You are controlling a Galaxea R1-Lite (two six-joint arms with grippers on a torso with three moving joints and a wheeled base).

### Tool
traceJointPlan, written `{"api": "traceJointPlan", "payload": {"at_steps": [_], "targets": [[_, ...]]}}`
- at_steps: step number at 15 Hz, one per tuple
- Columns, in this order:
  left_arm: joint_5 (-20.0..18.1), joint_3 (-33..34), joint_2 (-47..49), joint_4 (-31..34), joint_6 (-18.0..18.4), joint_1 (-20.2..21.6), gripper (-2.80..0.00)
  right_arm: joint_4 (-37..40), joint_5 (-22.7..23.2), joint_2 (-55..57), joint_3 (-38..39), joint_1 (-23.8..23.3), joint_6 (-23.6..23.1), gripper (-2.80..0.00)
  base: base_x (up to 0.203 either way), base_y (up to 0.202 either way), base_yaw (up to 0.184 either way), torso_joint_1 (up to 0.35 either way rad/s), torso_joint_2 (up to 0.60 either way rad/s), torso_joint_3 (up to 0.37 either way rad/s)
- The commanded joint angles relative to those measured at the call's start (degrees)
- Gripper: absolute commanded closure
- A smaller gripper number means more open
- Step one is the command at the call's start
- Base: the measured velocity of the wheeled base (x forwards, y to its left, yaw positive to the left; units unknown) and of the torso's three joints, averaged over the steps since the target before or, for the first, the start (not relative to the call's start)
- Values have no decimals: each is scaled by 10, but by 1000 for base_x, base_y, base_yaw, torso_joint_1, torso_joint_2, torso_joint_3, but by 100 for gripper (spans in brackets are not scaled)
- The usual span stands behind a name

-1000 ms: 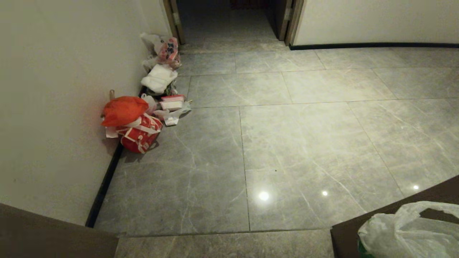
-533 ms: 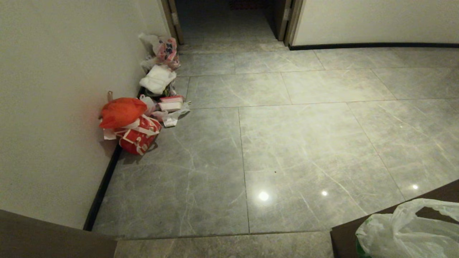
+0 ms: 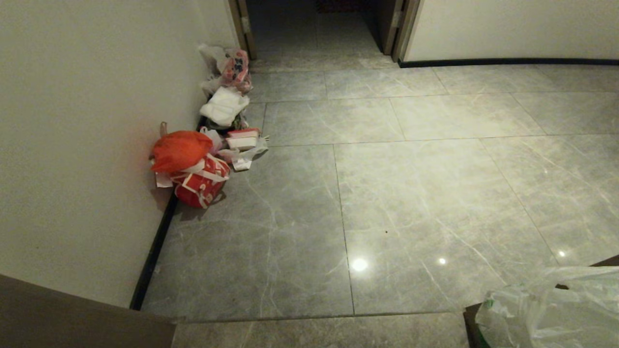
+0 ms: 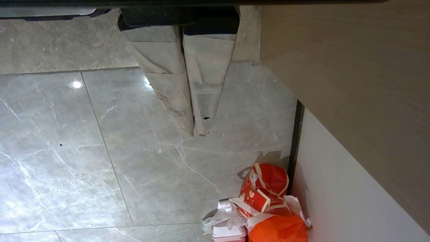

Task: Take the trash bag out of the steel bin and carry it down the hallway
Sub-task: Put the trash bag at the door

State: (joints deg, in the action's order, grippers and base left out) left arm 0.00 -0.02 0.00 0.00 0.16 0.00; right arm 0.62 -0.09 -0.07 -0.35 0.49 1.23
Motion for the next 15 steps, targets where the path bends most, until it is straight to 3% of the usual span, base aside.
{"api": "traceJointPlan", "payload": {"at_steps": [1,6,15], "targets": [[0,0,0,0,0,0,0,0,0,1,0,0,0,0,0,0,0,0,0,0],[0,-1,0,0,2,0,0,0,0,1,0,0,0,0,17,0,0,0,0,0],[0,0,0,-1,-1,0,0,0,0,1,0,0,0,0,193,0,1,3,2,2]]}}
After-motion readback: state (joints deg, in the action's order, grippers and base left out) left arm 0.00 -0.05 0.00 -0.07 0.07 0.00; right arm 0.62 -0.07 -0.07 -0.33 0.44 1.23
